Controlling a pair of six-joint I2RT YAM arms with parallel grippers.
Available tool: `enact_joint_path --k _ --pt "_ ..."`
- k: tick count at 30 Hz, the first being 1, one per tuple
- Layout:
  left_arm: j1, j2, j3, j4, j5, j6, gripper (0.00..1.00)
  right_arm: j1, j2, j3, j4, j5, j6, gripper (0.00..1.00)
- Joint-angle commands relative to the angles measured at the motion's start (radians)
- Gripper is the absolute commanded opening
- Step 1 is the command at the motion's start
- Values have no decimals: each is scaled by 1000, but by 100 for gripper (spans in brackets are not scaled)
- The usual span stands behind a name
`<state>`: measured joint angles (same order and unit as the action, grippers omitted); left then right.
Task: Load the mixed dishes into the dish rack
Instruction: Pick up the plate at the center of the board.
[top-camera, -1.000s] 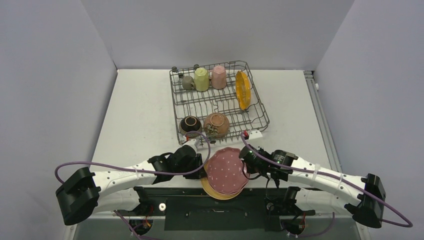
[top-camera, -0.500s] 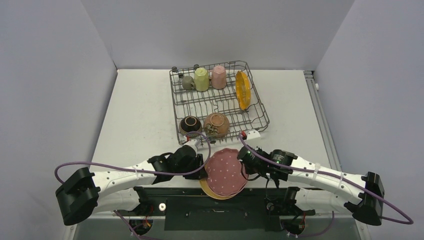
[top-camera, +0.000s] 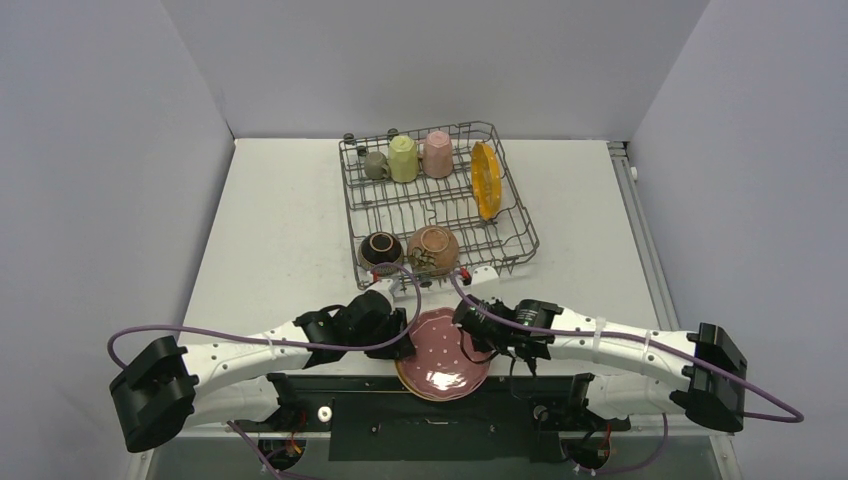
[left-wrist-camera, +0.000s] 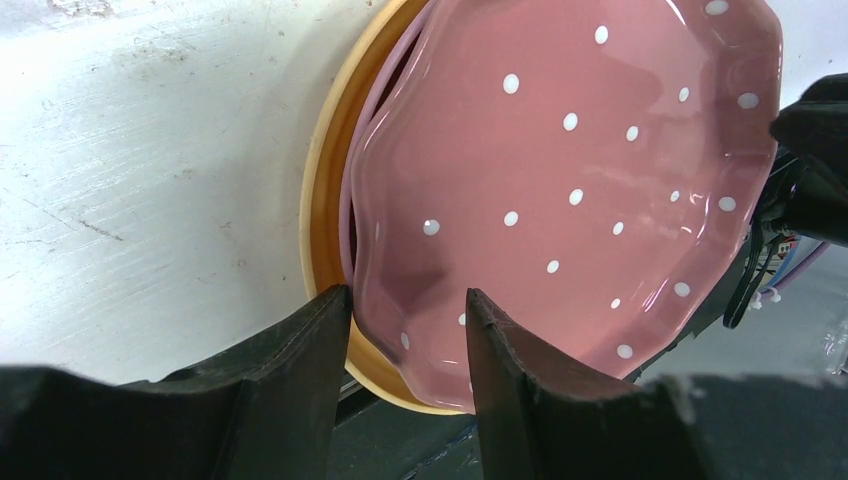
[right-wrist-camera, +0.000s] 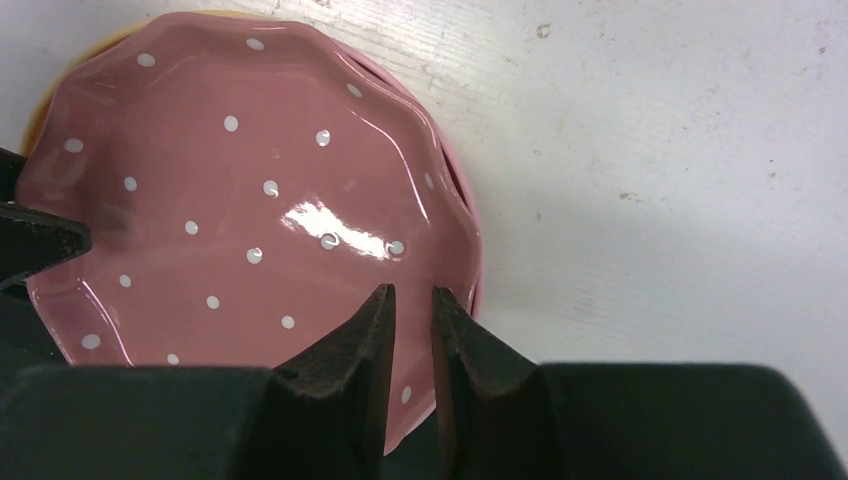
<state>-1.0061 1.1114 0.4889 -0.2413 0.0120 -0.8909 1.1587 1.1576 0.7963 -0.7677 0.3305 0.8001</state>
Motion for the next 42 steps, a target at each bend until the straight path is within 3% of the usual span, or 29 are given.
enact_joint_path --k 1,3,7,10,20,25,30,42 --pt "0 -20 22 -15 -3 21 43 9 27 21 49 5 7 13" --pt "0 -17 22 -15 -4 21 43 9 33 17 47 12 8 11" --pt "0 -15 18 -7 -3 22 40 10 13 19 -2 80 35 22" --pt "1 -9 13 6 0 24 30 9 -32 4 -9 104 48 24" --pt "2 45 13 29 5 30 13 6 -49 -66 35 72 78 27" --pt "2 48 6 29 0 33 0 4 -31 -95 51 72 91 28" --pt "2 19 9 2 -24 34 0 4 -42 -91 40 83 98 29" --pt "3 -190 141 -280 -132 69 0 8 -96 -64 67 56 103 29"
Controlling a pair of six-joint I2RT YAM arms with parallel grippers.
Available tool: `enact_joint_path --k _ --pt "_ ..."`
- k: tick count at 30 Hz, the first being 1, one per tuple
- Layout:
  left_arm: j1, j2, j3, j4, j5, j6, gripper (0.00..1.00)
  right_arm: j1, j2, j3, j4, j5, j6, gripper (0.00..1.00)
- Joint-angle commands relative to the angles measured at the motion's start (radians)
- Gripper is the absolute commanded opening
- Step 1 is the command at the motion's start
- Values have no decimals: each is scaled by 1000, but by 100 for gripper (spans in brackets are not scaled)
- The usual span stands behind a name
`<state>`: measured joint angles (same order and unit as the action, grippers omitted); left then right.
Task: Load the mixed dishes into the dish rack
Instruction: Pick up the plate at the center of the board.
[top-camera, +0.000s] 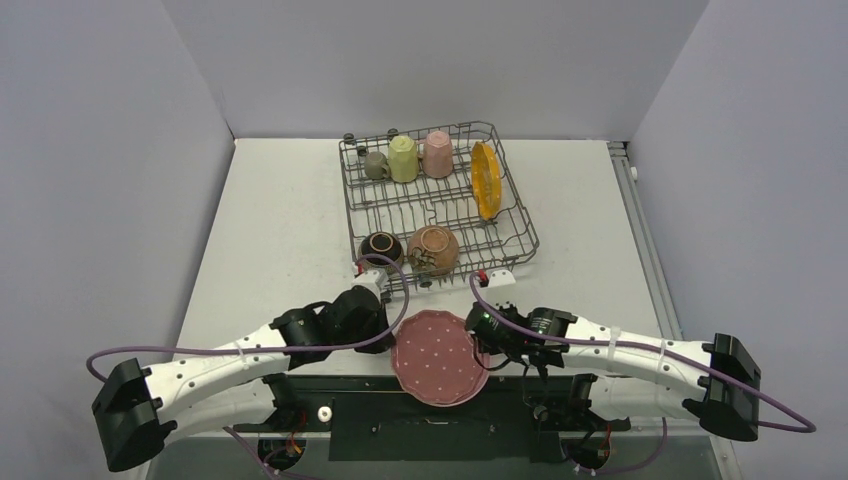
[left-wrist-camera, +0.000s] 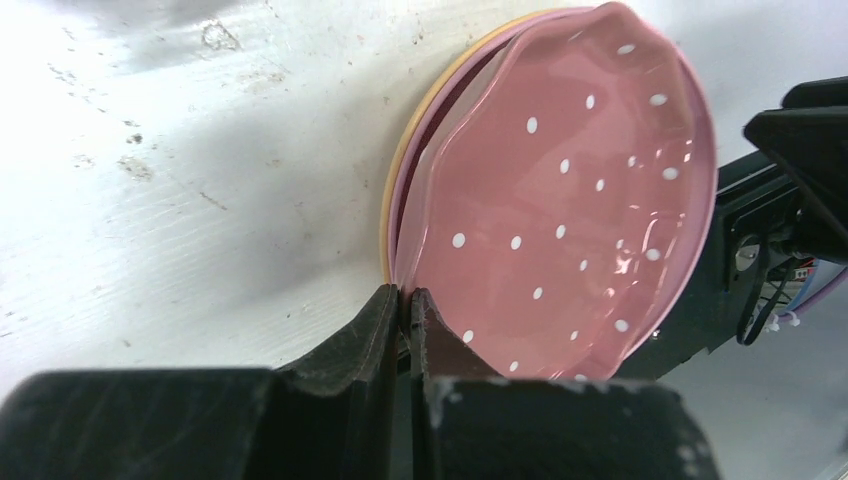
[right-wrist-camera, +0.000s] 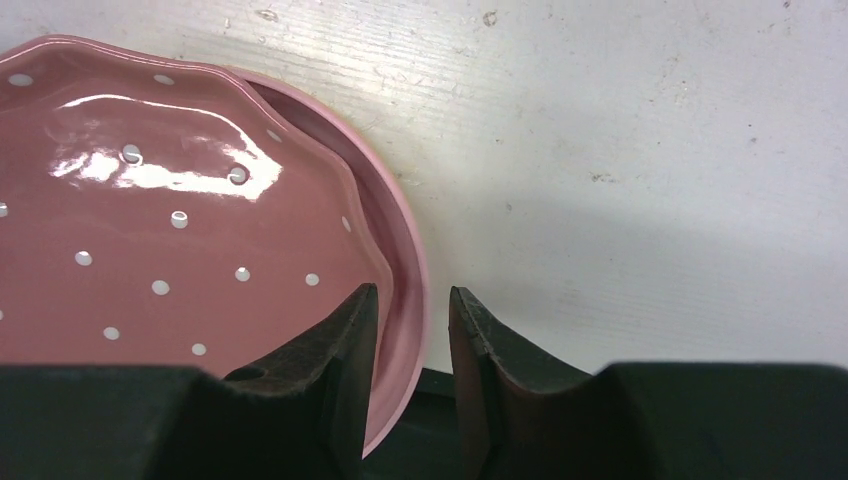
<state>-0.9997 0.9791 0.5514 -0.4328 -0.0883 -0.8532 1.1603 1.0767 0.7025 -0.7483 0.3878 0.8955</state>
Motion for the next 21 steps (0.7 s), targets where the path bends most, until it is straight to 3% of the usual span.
enact_joint_path --k 1,11,21 --pt "-3 -66 80 -108 -35 31 0 8 -13 28 57 -11 5 29" --pt "-4 -162 40 -222 -80 1 0 10 39 -74 297 -196 36 32" --pt "-5 -192 -109 -142 -50 -79 0 6 138 -165 520 -323 75 41"
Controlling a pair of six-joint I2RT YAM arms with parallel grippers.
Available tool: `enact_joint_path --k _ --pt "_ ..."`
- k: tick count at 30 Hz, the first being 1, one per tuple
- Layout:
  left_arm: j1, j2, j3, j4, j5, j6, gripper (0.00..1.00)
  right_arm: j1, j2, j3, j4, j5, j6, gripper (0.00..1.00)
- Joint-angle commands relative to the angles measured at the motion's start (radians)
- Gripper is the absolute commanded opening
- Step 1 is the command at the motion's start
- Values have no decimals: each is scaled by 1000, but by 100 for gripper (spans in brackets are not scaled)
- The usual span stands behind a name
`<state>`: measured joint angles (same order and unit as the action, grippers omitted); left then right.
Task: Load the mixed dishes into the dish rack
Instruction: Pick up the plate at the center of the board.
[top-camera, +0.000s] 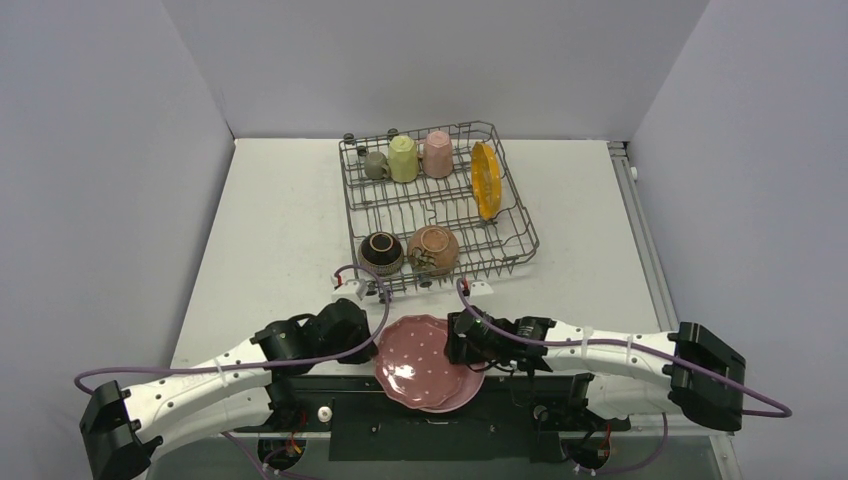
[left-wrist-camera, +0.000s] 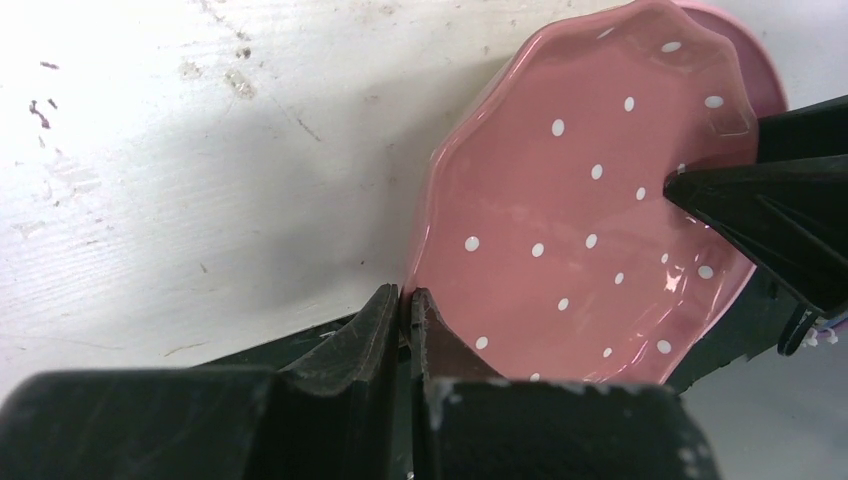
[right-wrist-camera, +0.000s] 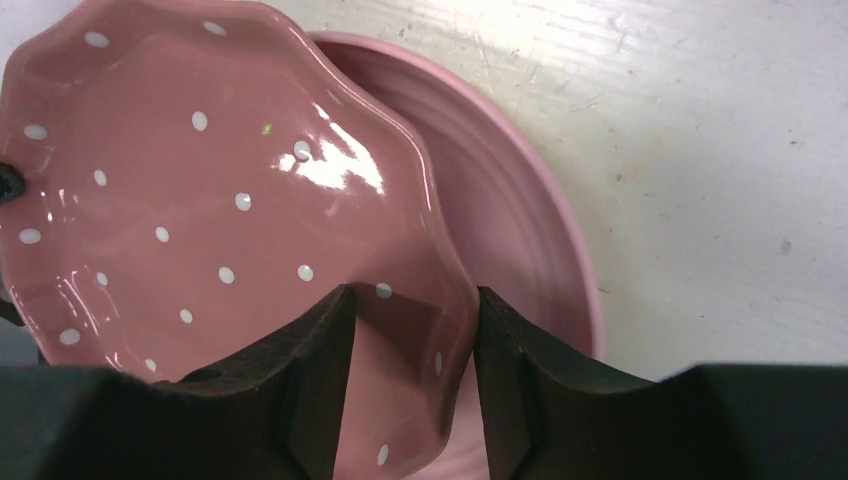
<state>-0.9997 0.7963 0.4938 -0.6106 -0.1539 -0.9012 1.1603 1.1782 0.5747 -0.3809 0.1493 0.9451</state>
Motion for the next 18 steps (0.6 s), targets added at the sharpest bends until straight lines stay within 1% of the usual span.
enact_joint_path --k 1,8,12,14,16,17,18 --pt "-6 -11 -59 47 17 -40 0 7 40 -58 191 -97 37 42" --pt "-4 -9 -140 123 35 -71 0 -11 53 -180 426 -244 106 44" --pt "-4 21 -157 158 40 -74 0 -17 42 -252 565 -297 159 41" --pt "-4 30 -163 175 43 -76 0 -24 27 -305 642 -316 200 35" --pt "-4 33 -163 184 41 -75 0 -30 3 -332 710 -326 219 25" --pt "-4 34 -159 185 39 -74 0 -31 -19 -338 714 -326 221 14" --pt "-4 35 -157 184 37 -71 0 -35 -33 -345 714 -324 224 6"
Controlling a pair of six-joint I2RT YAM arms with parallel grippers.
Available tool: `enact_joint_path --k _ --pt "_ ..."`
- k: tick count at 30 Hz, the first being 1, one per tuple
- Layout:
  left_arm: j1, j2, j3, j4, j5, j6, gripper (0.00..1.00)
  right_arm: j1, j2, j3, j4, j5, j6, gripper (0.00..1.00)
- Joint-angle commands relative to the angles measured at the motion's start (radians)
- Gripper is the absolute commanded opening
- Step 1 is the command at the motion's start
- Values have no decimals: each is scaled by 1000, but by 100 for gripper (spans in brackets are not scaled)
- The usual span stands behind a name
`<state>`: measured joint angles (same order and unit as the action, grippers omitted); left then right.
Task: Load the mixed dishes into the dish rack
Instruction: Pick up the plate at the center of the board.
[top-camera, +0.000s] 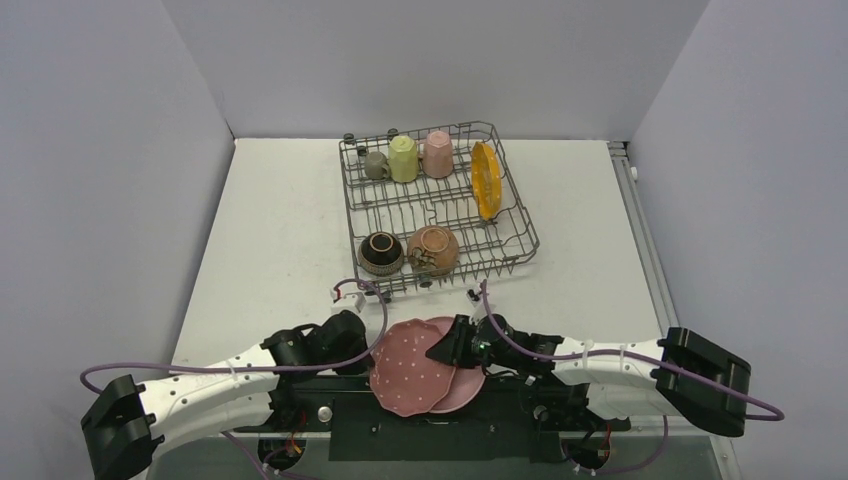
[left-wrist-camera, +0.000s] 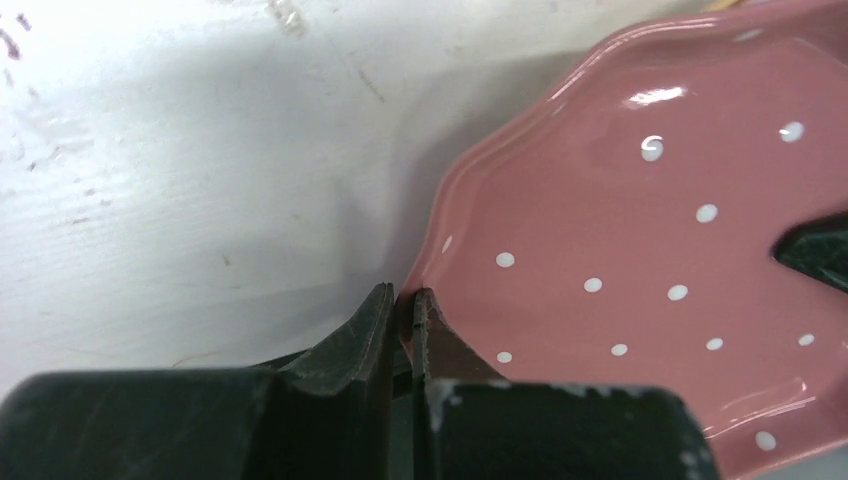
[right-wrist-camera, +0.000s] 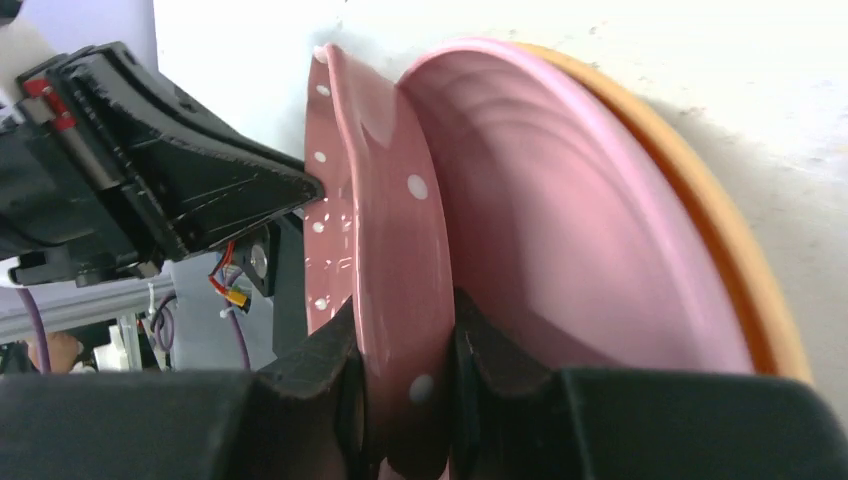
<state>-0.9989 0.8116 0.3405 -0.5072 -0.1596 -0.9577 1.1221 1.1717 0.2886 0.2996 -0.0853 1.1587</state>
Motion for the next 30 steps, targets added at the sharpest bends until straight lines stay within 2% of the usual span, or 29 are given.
enact_joint_path --k 1,7,8,11,12,15,16,21,30 --pt "-4 20 3 81 42 -13 0 -1 -59 -62 29 -81 13 0" --pt "-3 4 70 56 38 8 0 -43 -278 -42 -108 -14 5 0" --pt "-4 -7 84 46 36 16 7 -51 -304 -19 -162 -6 -6 0" --pt "-3 -36 171 -24 10 38 20 -97 -421 41 -269 13 -32 0" --pt "-4 -54 191 -40 -6 50 27 -108 -451 85 -335 21 -51 0" --pt "-4 -96 287 -113 -35 75 41 -164 -482 196 -473 46 -108 0" --pt "-2 -111 305 -127 -49 87 48 -177 -480 269 -551 71 -149 0" --pt "0 -150 445 -226 -97 146 66 -248 -406 595 -792 198 -333 0" --pt "6 -156 527 -256 -78 248 82 -326 -106 1118 -970 353 -583 0"
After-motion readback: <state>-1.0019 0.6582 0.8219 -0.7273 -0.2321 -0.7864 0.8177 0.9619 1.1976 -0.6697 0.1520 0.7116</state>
